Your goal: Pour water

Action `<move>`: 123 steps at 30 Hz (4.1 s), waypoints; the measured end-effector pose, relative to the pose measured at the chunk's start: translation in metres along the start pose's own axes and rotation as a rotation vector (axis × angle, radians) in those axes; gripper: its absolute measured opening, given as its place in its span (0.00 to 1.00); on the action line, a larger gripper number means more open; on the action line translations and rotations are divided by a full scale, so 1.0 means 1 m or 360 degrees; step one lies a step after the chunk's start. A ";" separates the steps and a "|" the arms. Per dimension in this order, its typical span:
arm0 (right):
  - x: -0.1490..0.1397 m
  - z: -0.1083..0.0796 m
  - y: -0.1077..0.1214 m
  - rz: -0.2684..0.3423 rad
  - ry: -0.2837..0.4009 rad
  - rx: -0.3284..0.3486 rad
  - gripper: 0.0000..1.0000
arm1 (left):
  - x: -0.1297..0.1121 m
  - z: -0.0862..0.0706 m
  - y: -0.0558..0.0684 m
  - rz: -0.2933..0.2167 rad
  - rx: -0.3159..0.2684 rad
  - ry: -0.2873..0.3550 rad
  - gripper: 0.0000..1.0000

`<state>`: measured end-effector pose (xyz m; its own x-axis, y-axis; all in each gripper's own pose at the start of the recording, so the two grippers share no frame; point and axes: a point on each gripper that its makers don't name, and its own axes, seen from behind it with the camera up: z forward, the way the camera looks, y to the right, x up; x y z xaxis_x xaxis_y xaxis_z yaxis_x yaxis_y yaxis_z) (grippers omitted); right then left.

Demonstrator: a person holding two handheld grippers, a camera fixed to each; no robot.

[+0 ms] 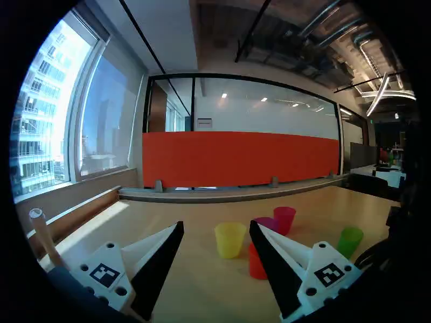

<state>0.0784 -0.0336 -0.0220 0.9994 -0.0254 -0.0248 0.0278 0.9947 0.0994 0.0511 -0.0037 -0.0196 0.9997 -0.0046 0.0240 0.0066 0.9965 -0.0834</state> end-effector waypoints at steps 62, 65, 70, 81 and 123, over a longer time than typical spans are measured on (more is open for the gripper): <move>-0.003 -0.025 0.037 0.0031 -0.0023 -0.0261 1.00 | -0.041 0.017 -0.003 -0.0029 0.0161 0.0090 0.90; -0.001 -0.026 0.038 0.0030 -0.0023 -0.0266 1.00 | -0.041 0.017 -0.004 -0.0024 0.0161 0.0086 0.90; 0.001 -0.027 0.039 0.0030 -0.0019 -0.0269 1.00 | -0.047 0.019 -0.002 -0.0001 0.0151 0.0063 0.90; 0.001 -0.026 0.038 0.0025 -0.0020 -0.0268 1.00 | -0.048 0.019 -0.003 0.0004 0.0157 0.0045 0.90; -0.003 -0.017 0.035 0.0024 0.0083 -0.0174 1.00 | -0.050 0.020 -0.003 0.0008 0.0156 0.0038 0.90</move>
<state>0.0761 0.0027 -0.0355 0.9971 -0.0078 -0.0758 0.0072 0.9999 -0.0089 0.0011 -0.0051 -0.0008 1.0000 -0.0006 -0.0003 0.0006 0.9999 0.0142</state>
